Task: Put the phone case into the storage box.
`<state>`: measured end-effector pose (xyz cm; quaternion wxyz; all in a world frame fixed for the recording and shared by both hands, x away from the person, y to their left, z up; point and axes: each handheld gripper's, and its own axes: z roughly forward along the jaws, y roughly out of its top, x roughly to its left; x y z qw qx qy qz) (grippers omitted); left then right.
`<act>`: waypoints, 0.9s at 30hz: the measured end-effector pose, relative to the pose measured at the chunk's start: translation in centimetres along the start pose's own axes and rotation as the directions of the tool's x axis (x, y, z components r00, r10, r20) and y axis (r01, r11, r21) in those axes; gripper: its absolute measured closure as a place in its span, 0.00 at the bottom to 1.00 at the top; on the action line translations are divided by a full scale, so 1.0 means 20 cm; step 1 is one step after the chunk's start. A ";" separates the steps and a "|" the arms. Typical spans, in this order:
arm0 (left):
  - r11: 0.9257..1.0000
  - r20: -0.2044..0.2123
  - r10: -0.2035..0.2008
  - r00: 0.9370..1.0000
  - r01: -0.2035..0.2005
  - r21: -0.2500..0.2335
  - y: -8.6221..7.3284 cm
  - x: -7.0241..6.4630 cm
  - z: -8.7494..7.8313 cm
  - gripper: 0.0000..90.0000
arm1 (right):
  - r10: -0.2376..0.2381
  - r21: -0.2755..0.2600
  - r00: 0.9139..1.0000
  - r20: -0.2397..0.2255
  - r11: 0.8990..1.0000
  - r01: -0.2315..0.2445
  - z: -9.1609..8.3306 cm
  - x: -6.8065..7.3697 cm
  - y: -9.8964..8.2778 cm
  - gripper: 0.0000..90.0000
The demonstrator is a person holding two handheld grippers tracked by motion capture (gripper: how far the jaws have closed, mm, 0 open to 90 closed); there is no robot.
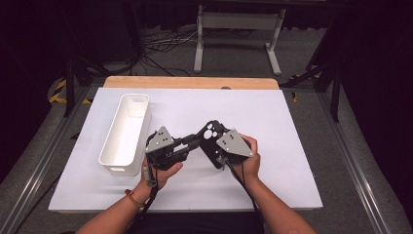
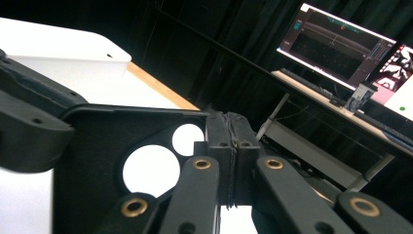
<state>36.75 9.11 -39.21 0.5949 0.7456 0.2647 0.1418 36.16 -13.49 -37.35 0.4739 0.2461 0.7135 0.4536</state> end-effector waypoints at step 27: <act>0.996 -0.128 0.085 0.988 -0.088 -0.022 0.06 0.03 -0.11 0.90 | 0.037 -0.089 0.994 -0.106 0.995 -0.047 -0.12 0.04 0.04 0.95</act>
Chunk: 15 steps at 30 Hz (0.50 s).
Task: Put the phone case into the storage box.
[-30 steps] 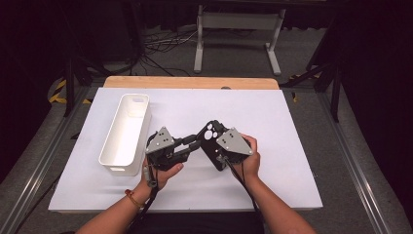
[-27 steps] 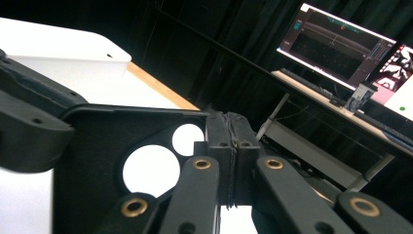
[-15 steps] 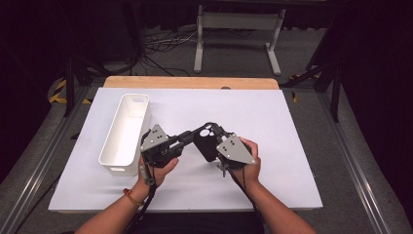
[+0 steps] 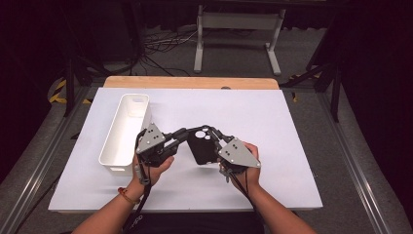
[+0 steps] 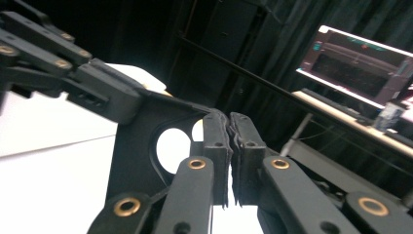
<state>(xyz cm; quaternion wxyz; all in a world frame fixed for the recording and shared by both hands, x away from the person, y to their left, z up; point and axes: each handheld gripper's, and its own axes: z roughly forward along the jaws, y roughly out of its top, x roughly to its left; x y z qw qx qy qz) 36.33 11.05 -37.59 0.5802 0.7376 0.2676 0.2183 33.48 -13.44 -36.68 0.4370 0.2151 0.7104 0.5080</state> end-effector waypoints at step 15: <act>1.000 -0.057 0.024 0.998 -0.024 -0.006 0.02 0.03 -0.05 0.90 | 0.070 0.036 0.984 -0.167 0.997 -0.065 -0.03 -0.03 -0.03 0.61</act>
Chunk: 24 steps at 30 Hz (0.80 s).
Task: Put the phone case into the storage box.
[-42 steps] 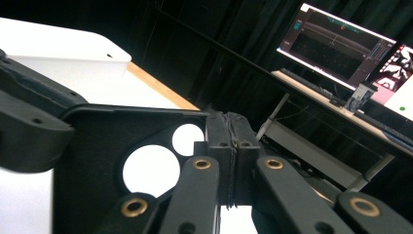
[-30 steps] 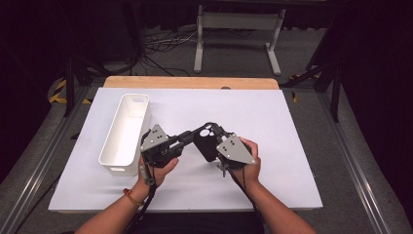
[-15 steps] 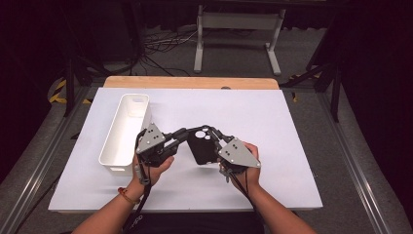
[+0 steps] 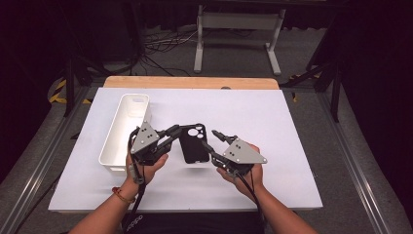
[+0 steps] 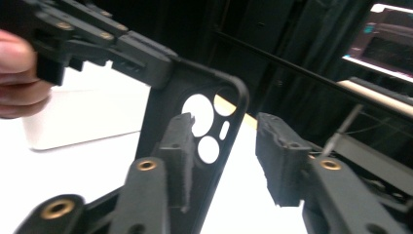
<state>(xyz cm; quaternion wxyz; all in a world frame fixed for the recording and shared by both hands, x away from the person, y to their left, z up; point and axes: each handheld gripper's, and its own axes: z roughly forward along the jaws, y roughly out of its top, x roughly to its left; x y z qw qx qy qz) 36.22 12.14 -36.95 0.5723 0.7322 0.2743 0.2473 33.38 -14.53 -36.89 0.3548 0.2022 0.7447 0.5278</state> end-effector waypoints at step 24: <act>1.000 -0.050 -0.005 0.999 0.005 -0.004 0.03 0.07 -0.07 0.90 | 0.004 0.088 1.000 -0.014 0.996 -0.003 -0.18 -0.03 -0.24 0.29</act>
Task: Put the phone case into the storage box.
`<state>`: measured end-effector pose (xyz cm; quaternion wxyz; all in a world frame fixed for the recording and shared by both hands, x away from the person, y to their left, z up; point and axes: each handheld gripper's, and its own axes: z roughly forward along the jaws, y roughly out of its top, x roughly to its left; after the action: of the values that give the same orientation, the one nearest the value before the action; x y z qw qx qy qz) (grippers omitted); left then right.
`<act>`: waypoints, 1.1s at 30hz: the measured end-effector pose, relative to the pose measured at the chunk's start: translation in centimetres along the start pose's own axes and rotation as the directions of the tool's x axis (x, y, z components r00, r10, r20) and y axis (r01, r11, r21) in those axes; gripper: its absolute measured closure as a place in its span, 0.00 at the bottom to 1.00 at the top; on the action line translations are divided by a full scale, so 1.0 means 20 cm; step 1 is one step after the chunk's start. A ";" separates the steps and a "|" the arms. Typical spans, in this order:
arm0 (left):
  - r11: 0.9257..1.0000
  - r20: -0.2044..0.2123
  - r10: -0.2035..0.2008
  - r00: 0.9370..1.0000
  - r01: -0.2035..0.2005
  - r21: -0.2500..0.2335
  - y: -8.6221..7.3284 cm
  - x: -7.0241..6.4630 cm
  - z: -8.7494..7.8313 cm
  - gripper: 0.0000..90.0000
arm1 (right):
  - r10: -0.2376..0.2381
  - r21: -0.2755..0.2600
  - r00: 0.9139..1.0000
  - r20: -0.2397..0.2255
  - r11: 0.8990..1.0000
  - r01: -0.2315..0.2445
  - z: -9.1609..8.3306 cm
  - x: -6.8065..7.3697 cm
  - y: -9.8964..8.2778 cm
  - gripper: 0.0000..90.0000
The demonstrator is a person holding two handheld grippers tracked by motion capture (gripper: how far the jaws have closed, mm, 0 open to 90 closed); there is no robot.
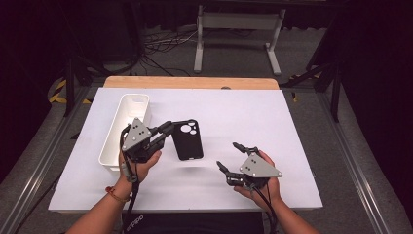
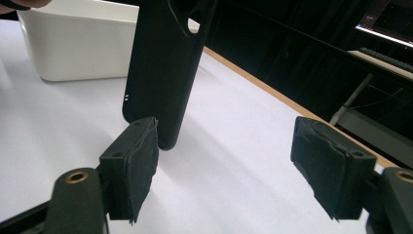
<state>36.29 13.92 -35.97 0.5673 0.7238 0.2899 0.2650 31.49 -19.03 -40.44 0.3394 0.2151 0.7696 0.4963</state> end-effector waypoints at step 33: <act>0.997 -0.067 -0.018 0.998 0.013 -0.076 0.08 0.15 -0.13 0.91 | 0.014 0.032 0.997 0.077 0.999 -0.017 -0.02 -0.07 -0.11 0.20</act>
<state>36.72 17.52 -33.59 0.5861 0.6902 0.3045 0.2956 32.16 -21.05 -41.85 0.3611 0.2454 0.7625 0.4775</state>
